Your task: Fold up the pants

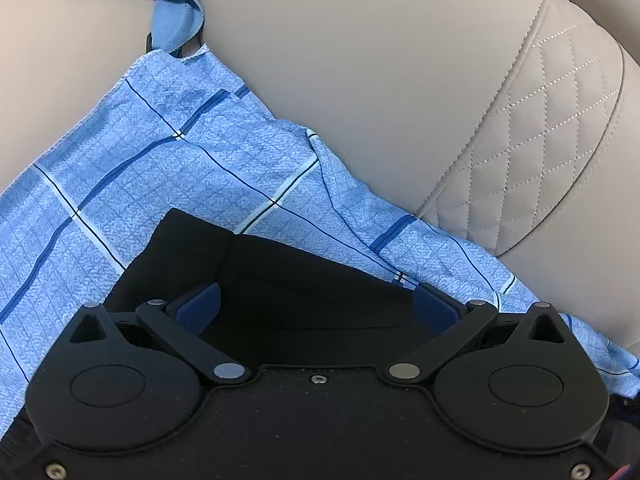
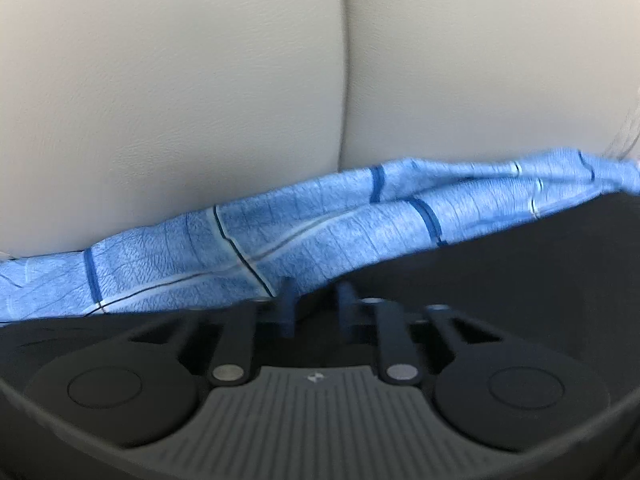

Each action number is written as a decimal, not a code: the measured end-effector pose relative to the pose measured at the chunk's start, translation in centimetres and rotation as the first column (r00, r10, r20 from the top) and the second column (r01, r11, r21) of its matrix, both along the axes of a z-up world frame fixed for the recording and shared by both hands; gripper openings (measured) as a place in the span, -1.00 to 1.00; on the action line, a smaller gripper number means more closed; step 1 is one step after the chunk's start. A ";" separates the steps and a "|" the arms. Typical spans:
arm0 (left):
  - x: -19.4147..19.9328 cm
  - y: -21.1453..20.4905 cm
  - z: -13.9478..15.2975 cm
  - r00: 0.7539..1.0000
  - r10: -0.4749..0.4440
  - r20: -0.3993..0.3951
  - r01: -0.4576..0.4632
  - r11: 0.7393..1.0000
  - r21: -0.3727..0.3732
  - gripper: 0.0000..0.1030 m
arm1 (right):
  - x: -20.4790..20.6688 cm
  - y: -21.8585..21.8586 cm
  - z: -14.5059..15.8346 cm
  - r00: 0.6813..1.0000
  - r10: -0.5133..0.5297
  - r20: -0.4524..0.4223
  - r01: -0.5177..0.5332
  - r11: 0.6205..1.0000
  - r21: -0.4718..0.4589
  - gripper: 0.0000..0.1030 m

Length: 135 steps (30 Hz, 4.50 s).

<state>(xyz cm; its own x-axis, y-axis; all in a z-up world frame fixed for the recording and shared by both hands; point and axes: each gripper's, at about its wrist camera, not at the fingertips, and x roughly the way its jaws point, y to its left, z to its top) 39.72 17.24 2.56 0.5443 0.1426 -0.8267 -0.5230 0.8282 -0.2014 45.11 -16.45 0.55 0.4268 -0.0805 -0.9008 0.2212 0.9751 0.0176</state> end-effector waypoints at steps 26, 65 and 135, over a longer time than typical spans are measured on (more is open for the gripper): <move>-2.9 -1.6 0.6 0.996 0.083 0.039 -0.089 0.981 0.172 -0.95 | -12.4 -6.4 4.5 0.971 0.025 0.239 -0.081 0.970 0.229 -0.96; -39.1 1.7 0.8 0.983 -0.051 0.174 0.011 0.975 0.224 -0.95 | -47.8 -3.4 2.1 0.935 -0.048 0.351 0.026 0.997 0.067 -0.96; -38.7 10.0 -3.3 0.911 0.067 0.406 0.014 0.981 -0.195 0.32 | -23.6 29.1 0.4 0.303 0.868 0.393 -0.952 0.294 0.084 -0.27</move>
